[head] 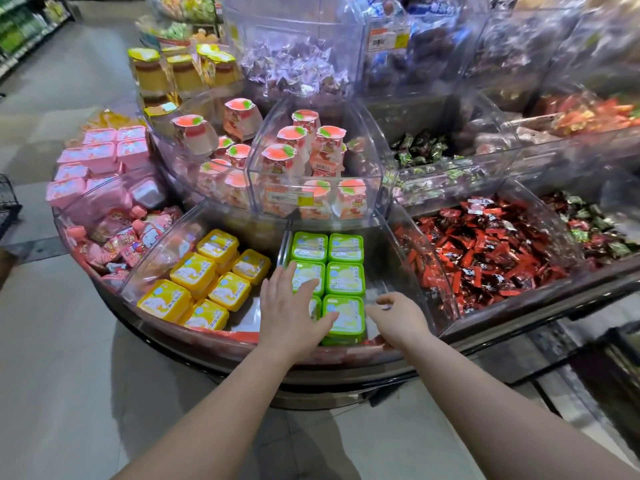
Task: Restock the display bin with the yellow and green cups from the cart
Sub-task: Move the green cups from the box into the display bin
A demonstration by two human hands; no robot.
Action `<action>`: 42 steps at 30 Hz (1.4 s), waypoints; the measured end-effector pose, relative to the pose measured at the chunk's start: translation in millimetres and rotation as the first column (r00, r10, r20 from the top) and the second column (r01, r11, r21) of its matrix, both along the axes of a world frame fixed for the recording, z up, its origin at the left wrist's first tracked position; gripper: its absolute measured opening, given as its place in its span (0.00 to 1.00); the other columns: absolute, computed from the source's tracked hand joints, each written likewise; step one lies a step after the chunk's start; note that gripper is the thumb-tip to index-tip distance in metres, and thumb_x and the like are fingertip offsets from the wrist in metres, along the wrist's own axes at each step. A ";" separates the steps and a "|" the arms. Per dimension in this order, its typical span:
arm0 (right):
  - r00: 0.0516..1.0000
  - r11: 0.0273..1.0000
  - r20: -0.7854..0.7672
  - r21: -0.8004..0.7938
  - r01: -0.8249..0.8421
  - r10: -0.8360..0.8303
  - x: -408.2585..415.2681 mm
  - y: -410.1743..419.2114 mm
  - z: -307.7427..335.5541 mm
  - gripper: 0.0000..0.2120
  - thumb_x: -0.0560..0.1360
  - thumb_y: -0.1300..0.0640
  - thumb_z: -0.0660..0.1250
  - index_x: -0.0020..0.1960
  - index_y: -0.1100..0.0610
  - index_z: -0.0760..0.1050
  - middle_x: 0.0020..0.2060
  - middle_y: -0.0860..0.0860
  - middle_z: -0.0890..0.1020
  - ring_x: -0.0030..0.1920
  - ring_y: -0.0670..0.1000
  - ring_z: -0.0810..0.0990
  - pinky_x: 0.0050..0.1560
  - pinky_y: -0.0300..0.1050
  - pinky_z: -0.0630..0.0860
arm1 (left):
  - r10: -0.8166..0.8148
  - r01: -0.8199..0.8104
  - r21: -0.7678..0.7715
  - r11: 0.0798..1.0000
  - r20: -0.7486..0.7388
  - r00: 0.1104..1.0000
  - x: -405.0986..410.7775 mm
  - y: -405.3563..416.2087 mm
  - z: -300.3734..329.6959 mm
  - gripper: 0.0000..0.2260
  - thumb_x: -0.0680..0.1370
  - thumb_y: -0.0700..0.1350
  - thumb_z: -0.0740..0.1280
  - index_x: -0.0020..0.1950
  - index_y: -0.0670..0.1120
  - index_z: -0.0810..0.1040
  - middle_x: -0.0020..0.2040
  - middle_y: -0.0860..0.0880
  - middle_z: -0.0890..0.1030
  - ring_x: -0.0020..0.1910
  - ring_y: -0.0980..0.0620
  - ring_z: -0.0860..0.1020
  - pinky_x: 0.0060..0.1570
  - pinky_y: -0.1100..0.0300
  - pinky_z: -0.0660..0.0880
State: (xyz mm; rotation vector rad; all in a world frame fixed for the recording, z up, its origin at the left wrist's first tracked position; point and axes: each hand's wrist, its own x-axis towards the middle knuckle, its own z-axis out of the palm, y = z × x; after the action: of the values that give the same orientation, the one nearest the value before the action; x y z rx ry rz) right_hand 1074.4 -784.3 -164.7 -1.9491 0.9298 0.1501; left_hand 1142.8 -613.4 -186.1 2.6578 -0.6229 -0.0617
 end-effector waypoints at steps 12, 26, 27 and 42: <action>0.981 0.929 0.171 -0.340 0.149 -0.095 -105.6 -148.0 46.1 0.20 0.73 0.47 0.67 0.64 0.49 0.74 0.53 0.48 0.80 0.56 0.50 0.78 0.58 0.47 0.75 | -0.350 0.352 -0.015 0.936 0.062 0.935 -58.2 -205.4 62.7 0.28 0.75 0.62 0.63 0.72 0.52 0.66 0.76 0.45 0.61 0.76 0.45 0.54 0.75 0.49 0.50; 0.940 0.805 0.109 -0.491 0.334 -0.323 -340.1 -390.2 65.1 0.25 0.73 0.48 0.68 0.69 0.48 0.71 0.63 0.50 0.78 0.55 0.53 0.81 0.58 0.47 0.77 | -0.680 0.679 0.043 0.733 0.022 0.733 -265.6 -490.4 71.6 0.30 0.75 0.63 0.62 0.73 0.52 0.63 0.73 0.46 0.63 0.73 0.44 0.59 0.72 0.49 0.56; 0.935 0.804 0.113 -0.483 0.348 -0.337 -351.0 -403.6 63.9 0.25 0.74 0.48 0.68 0.69 0.48 0.70 0.62 0.50 0.78 0.51 0.53 0.82 0.55 0.49 0.79 | -0.698 0.697 0.041 0.716 0.001 0.716 -275.5 -505.9 69.7 0.30 0.75 0.63 0.62 0.74 0.53 0.62 0.74 0.46 0.63 0.73 0.44 0.58 0.73 0.48 0.56; 0.808 0.792 -0.125 -0.331 0.513 -0.575 -419.5 -643.9 -52.0 0.30 0.73 0.47 0.69 0.72 0.48 0.66 0.66 0.51 0.74 0.61 0.53 0.76 0.59 0.47 0.75 | -0.760 0.799 0.110 0.591 -0.257 0.597 -296.3 -770.2 -32.1 0.33 0.75 0.63 0.62 0.76 0.52 0.59 0.75 0.47 0.61 0.75 0.47 0.57 0.74 0.53 0.53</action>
State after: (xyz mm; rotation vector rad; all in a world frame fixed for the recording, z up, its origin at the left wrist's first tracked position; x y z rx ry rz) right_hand 655.0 -1428.3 -216.7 -1.8489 1.7142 -0.1183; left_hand 846.5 -1383.5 -218.2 2.2811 -1.7723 -0.6559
